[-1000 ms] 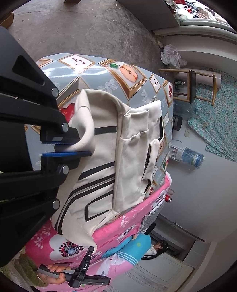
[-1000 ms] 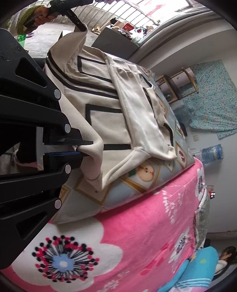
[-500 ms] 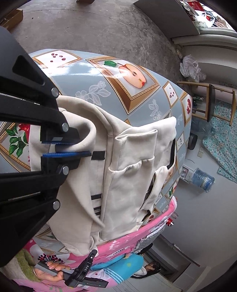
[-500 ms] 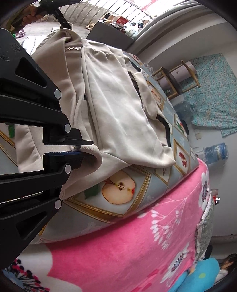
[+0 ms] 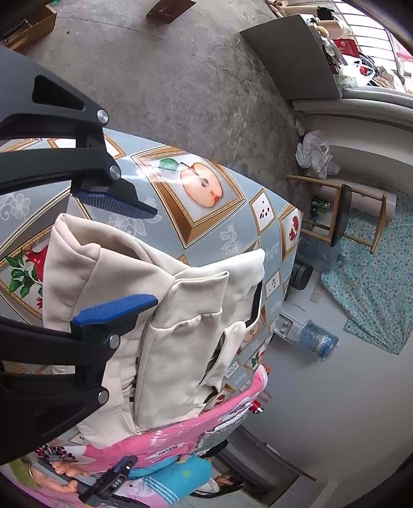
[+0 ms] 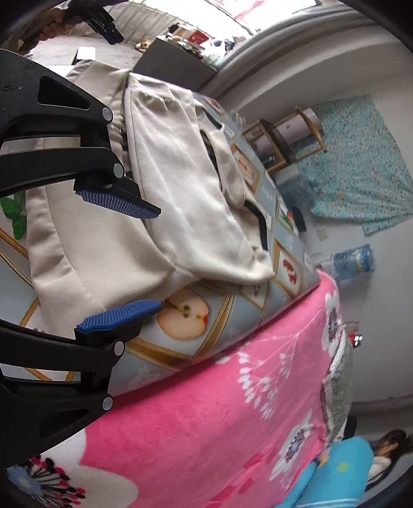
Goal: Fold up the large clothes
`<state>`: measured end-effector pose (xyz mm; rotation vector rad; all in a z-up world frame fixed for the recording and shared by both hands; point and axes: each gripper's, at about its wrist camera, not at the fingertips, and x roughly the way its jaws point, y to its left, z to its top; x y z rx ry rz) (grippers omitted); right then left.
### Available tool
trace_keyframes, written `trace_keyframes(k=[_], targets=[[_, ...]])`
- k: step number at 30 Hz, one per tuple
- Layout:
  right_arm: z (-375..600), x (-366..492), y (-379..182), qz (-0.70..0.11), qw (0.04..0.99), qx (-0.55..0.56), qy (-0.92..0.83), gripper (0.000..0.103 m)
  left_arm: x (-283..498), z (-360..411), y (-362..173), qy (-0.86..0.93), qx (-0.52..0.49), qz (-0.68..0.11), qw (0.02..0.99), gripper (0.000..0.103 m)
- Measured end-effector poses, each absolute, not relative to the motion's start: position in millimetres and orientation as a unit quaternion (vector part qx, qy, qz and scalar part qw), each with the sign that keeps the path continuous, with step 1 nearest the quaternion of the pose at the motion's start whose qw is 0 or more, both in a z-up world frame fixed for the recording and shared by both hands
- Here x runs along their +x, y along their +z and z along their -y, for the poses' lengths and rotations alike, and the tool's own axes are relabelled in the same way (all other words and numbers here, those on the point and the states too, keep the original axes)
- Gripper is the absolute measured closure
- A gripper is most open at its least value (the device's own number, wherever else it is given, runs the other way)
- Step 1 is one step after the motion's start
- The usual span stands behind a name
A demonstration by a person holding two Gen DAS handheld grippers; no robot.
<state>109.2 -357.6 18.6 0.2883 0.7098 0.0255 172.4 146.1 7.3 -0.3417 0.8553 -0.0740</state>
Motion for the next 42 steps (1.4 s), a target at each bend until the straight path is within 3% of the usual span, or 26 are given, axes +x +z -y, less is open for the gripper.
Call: trace_keyframes(k=[3, 11, 14, 16, 18, 22, 26, 30, 36, 42], targets=[[316.2, 112.6, 21.3, -0.365, 0.918, 0.114, 0.104, 0.039, 168.6, -119.0, -1.5, -0.051, -0.113, -0.441, 0.889, 0.055], [202.3, 151.3, -16.0, -0.460, 0.865, -0.021, 0.199, 0.041, 165.3, -68.3, -44.8, -0.006, 0.048, -0.467, 0.883, 0.054], [191.4, 161.0, -30.3, -0.492, 0.847, -0.039, 0.198, 0.069, 165.2, -66.8, -48.1, -0.004, 0.063, -0.466, 0.882, 0.055], [187.0, 157.3, -34.0, -0.499, 0.841, -0.048, 0.204, 0.095, 164.1, -66.9, -49.3, -0.001, 0.072, -0.465, 0.883, 0.062], [181.5, 148.6, -25.9, -0.480, 0.852, -0.068, 0.196, 0.098, 162.6, -68.0, -50.4, -0.001, 0.072, -0.463, 0.884, 0.068], [172.7, 141.0, 2.9, -0.427, 0.884, -0.091, 0.166, 0.099, 161.5, -75.8, -50.1, -0.002, 0.063, -0.462, 0.885, 0.079], [161.9, 153.5, 7.0, -0.404, 0.897, -0.104, 0.147, 0.099, 161.0, -77.0, -48.7, -0.002, 0.058, -0.461, 0.886, 0.080], [157.3, 174.5, -31.8, -0.429, 0.886, -0.123, 0.125, 0.098, 156.9, -81.9, -41.7, 0.000, 0.050, -0.450, 0.892, 0.080], [160.3, 169.6, -48.2, -0.433, 0.887, -0.116, 0.114, 0.096, 149.9, -74.9, -0.5, -0.067, 0.010, -0.391, 0.918, 0.080], [186.6, 174.4, -40.3, -0.446, 0.885, -0.021, 0.131, 0.085, 184.7, -22.6, -30.2, -0.134, 0.031, -0.455, 0.880, 0.080]])
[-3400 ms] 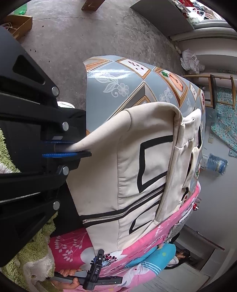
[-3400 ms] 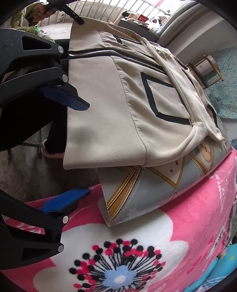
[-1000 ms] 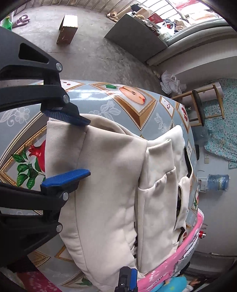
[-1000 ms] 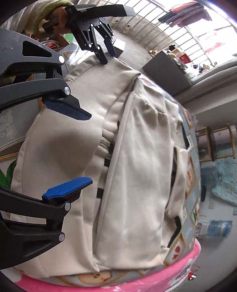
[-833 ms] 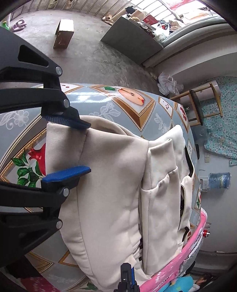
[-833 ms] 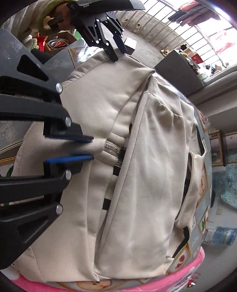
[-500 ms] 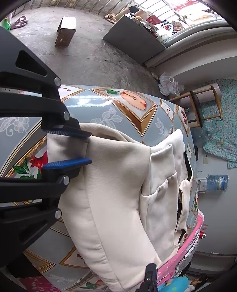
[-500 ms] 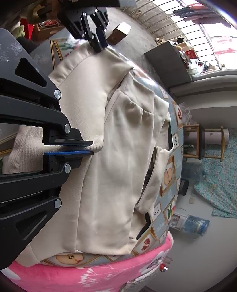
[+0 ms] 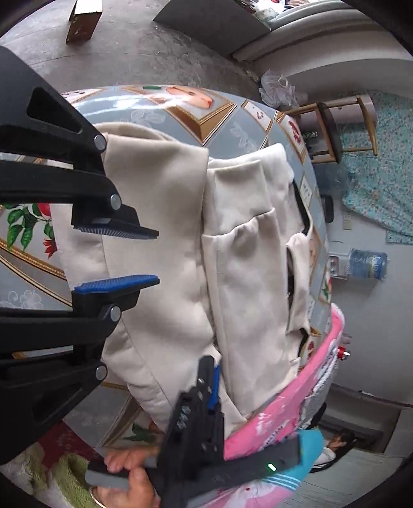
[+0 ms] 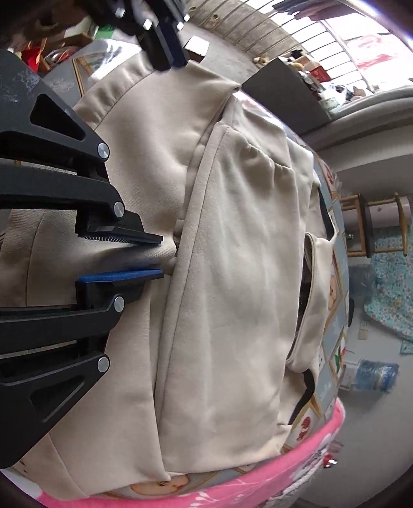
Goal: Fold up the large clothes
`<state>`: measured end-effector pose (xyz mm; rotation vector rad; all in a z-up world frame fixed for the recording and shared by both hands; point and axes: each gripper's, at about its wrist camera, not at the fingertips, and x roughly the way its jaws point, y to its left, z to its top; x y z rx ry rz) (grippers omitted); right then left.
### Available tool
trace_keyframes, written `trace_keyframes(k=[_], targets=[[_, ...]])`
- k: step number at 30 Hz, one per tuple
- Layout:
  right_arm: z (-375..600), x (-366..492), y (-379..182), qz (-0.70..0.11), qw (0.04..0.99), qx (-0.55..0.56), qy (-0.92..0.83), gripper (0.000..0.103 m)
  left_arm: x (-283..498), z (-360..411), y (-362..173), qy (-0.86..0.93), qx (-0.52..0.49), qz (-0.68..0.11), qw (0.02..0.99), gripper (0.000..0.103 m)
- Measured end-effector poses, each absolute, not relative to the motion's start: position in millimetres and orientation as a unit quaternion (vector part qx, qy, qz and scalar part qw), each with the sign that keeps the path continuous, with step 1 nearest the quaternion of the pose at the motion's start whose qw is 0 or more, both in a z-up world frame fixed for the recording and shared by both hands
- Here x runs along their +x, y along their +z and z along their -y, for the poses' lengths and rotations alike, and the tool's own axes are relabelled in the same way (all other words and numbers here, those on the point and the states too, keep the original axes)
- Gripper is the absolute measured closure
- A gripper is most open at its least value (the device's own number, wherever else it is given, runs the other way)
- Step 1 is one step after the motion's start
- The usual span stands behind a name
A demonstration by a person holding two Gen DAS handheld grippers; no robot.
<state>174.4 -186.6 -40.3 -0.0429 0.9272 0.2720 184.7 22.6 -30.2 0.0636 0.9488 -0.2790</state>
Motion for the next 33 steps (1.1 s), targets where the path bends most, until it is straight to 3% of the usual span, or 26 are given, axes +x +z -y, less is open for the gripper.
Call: trace_keyframes(k=[3, 6, 11, 14, 16, 18, 24, 29, 33], targets=[[221.5, 165.0, -17.7, -0.423, 0.898, 0.027, 0.121, 0.066, 193.1, -22.2, -50.2, -0.119, 0.014, -0.490, 0.864, 0.080], [263.9, 159.3, -2.8, -0.406, 0.912, 0.015, 0.049, 0.058, 191.7, -25.4, -53.1, -0.119, -0.002, -0.488, 0.865, 0.080], [311.8, 172.0, -25.6, -0.449, 0.892, -0.025, -0.035, 0.057, 191.2, -21.3, -53.3, -0.110, 0.015, -0.486, 0.867, 0.080], [317.4, 178.4, -46.9, -0.469, 0.882, -0.038, -0.037, 0.062, 191.9, -21.1, -53.0, -0.107, 0.018, -0.485, 0.868, 0.080], [314.6, 174.4, -48.4, -0.460, 0.886, -0.048, -0.031, 0.088, 192.8, -21.2, -53.1, -0.105, 0.019, -0.484, 0.869, 0.080], [310.9, 173.4, -43.7, -0.450, 0.890, -0.064, -0.041, 0.098, 192.8, -20.6, -52.8, -0.103, 0.022, -0.482, 0.870, 0.080], [325.3, 160.1, 1.6, -0.372, 0.926, -0.021, -0.065, 0.100, 193.9, -21.5, -52.4, -0.096, 0.032, -0.479, 0.872, 0.082], [330.2, 181.6, -37.9, -0.429, 0.900, -0.008, -0.072, 0.099, 195.5, -24.6, -52.6, -0.094, 0.026, -0.478, 0.873, 0.082], [319.0, 177.4, -28.1, -0.424, 0.901, -0.019, -0.092, 0.090, 195.3, -26.2, -52.5, -0.095, 0.025, -0.476, 0.874, 0.082]])
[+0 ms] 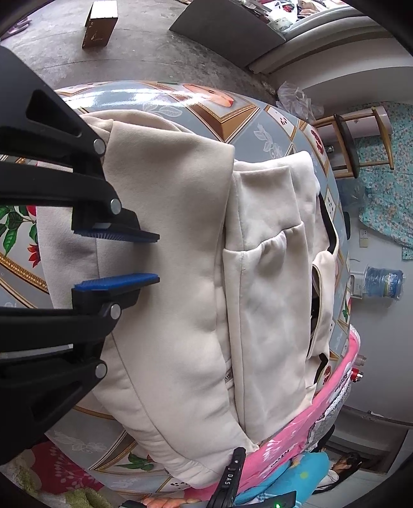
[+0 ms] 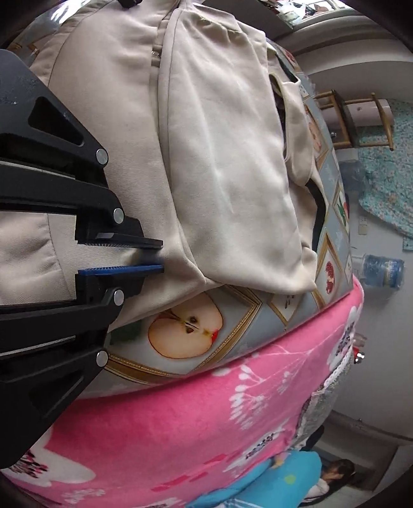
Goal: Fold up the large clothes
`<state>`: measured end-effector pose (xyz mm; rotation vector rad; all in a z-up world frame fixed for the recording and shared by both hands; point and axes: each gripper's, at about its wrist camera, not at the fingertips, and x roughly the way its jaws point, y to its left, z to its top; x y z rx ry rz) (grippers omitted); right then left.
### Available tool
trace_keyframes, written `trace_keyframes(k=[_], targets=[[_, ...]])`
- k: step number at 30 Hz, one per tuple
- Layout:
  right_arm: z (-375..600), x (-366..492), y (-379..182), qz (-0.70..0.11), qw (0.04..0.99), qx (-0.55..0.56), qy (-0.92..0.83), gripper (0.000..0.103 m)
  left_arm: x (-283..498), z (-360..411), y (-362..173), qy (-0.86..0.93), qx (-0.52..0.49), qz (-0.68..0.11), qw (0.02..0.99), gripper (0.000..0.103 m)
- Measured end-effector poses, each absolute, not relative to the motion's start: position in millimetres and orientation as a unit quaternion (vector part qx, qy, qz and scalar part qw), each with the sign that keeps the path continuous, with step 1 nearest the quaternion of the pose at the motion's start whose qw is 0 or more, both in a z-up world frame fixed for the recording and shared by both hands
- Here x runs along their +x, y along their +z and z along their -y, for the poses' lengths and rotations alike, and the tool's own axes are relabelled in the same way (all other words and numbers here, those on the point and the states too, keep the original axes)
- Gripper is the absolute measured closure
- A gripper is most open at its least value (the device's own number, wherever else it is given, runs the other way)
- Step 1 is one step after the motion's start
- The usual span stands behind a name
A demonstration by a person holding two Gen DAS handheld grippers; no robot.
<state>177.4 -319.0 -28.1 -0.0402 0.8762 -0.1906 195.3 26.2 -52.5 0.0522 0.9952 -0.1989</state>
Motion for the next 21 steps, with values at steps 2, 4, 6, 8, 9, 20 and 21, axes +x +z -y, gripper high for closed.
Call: trace_keyframes(k=[2, 4, 6, 8, 9, 20, 21], targets=[[314.5, 167.5, -11.1, -0.404, 0.910, -0.012, -0.095, 0.078, 194.8, -26.8, -52.4, -0.094, 0.024, -0.475, 0.874, 0.084], [306.4, 161.4, 6.0, -0.383, 0.921, -0.006, -0.074, 0.066, 194.7, -28.8, -52.6, -0.091, 0.023, -0.473, 0.876, 0.085], [287.9, 157.9, 17.8, -0.374, 0.926, -0.013, -0.037, 0.065, 194.5, -33.5, -52.4, -0.079, 0.021, -0.470, 0.879, 0.087], [263.7, 155.8, 23.5, -0.377, 0.926, -0.007, 0.023, 0.063, 194.1, -40.8, -52.1, -0.072, 0.007, -0.468, 0.881, 0.088], [252.5, 157.4, 22.1, -0.384, 0.921, 0.002, 0.058, 0.060, 193.7, -45.0, -52.1, -0.071, -0.002, -0.468, 0.881, 0.088], [131.9, 181.1, -43.1, -0.471, 0.855, -0.114, 0.185, 0.074, 189.5, -70.5, -52.7, -0.051, -0.030, -0.468, 0.882, 0.095], [130.9, 182.2, -46.9, -0.473, 0.853, -0.118, 0.186, 0.078, 189.5, -71.0, -53.5, -0.051, -0.031, -0.468, 0.882, 0.095]])
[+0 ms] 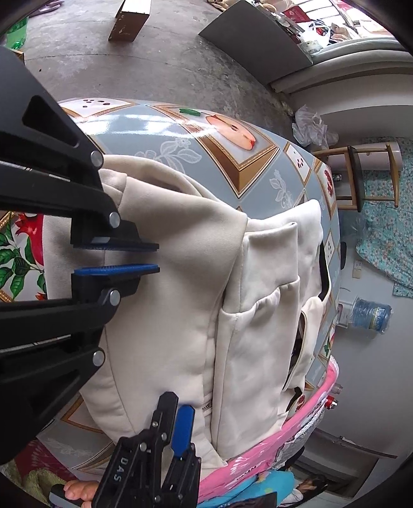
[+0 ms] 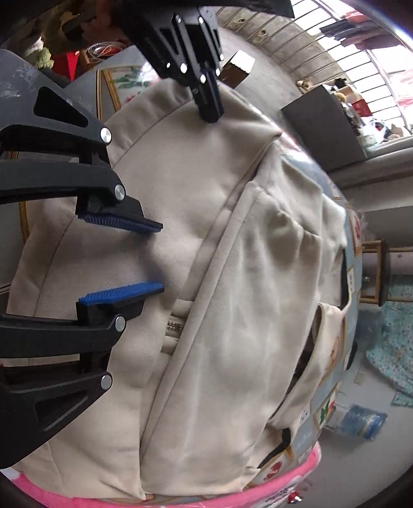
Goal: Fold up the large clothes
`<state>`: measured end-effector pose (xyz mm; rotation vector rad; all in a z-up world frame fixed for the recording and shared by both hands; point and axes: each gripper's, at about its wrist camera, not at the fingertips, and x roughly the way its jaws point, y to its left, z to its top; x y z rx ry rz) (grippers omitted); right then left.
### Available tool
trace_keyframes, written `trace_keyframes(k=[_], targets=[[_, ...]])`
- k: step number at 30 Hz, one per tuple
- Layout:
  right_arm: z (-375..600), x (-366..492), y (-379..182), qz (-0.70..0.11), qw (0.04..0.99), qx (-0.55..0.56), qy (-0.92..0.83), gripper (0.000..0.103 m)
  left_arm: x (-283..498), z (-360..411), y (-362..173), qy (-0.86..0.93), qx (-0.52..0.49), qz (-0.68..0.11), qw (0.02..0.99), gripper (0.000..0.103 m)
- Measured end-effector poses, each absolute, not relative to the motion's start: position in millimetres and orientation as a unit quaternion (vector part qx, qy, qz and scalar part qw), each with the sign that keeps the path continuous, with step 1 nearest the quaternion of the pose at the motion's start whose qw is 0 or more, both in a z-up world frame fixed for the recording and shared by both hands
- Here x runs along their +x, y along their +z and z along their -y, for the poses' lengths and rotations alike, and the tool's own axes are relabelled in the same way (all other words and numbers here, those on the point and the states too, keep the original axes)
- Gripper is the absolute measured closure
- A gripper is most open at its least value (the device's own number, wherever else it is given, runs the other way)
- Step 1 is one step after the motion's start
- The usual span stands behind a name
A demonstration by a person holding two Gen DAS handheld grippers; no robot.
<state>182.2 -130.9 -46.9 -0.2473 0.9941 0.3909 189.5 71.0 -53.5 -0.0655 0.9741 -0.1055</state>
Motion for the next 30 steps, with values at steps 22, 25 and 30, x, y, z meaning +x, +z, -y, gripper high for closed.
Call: trace_keyframes(k=[22, 25, 30], targets=[[132.0, 193.7, -44.3, -0.464, 0.871, -0.047, 0.156, 0.097, 187.6, -35.0, -53.8, -0.112, -0.008, -0.474, 0.873, 0.095], [141.6, 186.0, -34.3, -0.453, 0.877, -0.033, 0.157, 0.094, 188.4, -34.1, -54.1, -0.109, -0.008, -0.477, 0.872, 0.095], [156.6, 161.8, -15.6, -0.438, 0.884, -0.018, 0.165, 0.088, 188.5, -31.7, -53.6, -0.105, 0.000, -0.479, 0.872, 0.095]])
